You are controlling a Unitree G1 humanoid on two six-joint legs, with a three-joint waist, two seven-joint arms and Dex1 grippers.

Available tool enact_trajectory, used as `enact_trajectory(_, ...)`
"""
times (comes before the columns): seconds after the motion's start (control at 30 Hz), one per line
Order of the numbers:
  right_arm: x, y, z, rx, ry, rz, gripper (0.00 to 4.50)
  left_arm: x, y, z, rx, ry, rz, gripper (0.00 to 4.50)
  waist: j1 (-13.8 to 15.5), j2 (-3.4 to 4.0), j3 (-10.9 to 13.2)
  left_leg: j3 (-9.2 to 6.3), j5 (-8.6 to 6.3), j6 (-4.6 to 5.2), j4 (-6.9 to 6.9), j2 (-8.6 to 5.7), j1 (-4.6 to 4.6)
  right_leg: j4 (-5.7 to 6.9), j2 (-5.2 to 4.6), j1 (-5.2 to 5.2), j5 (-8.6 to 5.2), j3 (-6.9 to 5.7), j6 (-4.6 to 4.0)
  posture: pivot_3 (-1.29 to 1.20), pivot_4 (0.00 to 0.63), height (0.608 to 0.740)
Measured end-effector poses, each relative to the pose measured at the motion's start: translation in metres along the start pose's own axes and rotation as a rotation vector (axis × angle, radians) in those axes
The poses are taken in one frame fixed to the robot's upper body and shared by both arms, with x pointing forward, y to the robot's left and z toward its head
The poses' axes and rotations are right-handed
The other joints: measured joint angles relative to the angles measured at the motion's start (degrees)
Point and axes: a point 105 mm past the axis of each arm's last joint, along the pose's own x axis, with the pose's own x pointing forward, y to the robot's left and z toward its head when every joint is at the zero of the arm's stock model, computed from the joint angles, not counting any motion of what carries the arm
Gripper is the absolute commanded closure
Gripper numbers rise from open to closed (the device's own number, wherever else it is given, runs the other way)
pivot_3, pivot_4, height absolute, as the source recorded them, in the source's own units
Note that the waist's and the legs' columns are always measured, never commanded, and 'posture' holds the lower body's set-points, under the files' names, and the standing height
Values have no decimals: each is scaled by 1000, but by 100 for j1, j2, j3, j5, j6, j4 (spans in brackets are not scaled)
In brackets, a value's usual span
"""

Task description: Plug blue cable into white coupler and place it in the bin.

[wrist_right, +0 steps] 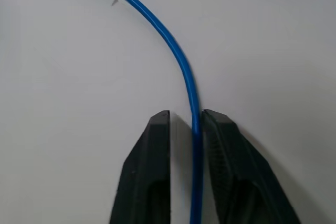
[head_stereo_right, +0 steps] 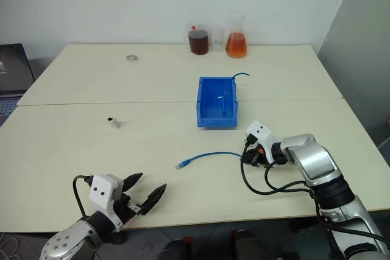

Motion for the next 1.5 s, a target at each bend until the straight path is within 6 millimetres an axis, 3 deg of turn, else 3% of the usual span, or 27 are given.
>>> enact_trajectory(0.2, -5, 3, 3, -5, -11, 10, 1275, 0, -1, 0, 1, 2, -4, 0, 21, 13, 15, 0, 0, 0, 0, 0, -8, -1, 0, -7, 0, 0, 0, 0, 150, 740)
enact_trajectory(0.23, -8, 3, 4, -13, -14, 11, 862, 0, -1, 0, 1, 3, -4, 0, 28, 16, 17, 0, 0, 0, 1, 0, -14, -1, 0, -12, 0, 0, 0, 0, 150, 740)
enact_trajectory(0.37, -26, 3, 12, -45, -55, 23, 72, -1, 0, -1, 2, 7, -2, 0, 54, 17, 18, 0, 0, 0, 3, 0, -41, 0, 0, -39, 1, -2, 1, 0, 150, 740)
enact_trajectory(0.47, -37, 15, 24, -99, -122, 104, 24, -2, 3, 0, 8, 5, 10, 0, 61, 21, 22, 0, 0, 1, 3, 0, -50, 0, 0, -48, 1, -2, 1, 0, 150, 740)
enact_trajectory(0.63, -53, 39, 47, -146, -292, 238, 24, -5, 30, 12, 46, -22, 97, 0, 70, 21, 23, -4, -1, 2, 4, 0, -51, 0, 1, -48, 1, -6, 1, 0, 150, 740)
enact_trajectory(0.77, -50, 47, 68, -188, -421, 225, 24, 1, 68, 46, 127, -97, 209, 0, 75, 21, 24, -9, 0, 2, 8, 1, -52, 7, 6, -48, 4, -10, 5, 0, 150, 740)
enact_trajectory(0.93, -49, 51, 84, -203, -494, 187, 24, 12, 90, 56, 128, -111, 266, 0, 76, 21, 24, -5, 0, 1, 10, -1, -62, 2, 2, -54, 16, -7, -13, 0, 150, 740)
enact_trajectory(1.07, -53, 53, 84, -234, -496, 165, 24, 21, 77, 51, 121, -87, 200, 0, 109, 20, 24, -6, -1, -2, 10, -4, -100, 3, -6, -86, 23, -9, -24, 0, 150, 740)
enact_trajectory(1.2, -51, 52, 73, -268, -454, 162, 24, 12, 55, 31, 122, 12, 47, 0, 90, 21, 25, -8, -2, -3, 10, 1, -105, 6, -6, -96, 23, -13, -26, 0, 150, 740)
enact_trajectory(1.4, -13, 54, 68, -316, -398, 221, 24, -8, 35, 22, 233, 153, -241, 0, 63, 34, 32, -7, -1, -2, 12, 3, -97, 11, 2, -96, 10, -13, -7, 0, 150, 740)
enact_trajectory(1.5, -5, 55, 68, -360, -381, 249, 24, -12, 24, 23, 298, 164, -374, 0, 87, 37, 34, -5, -1, -2, 14, 1, -100, 7, 0, -95, 12, -13, -8, 0, 150, 740)
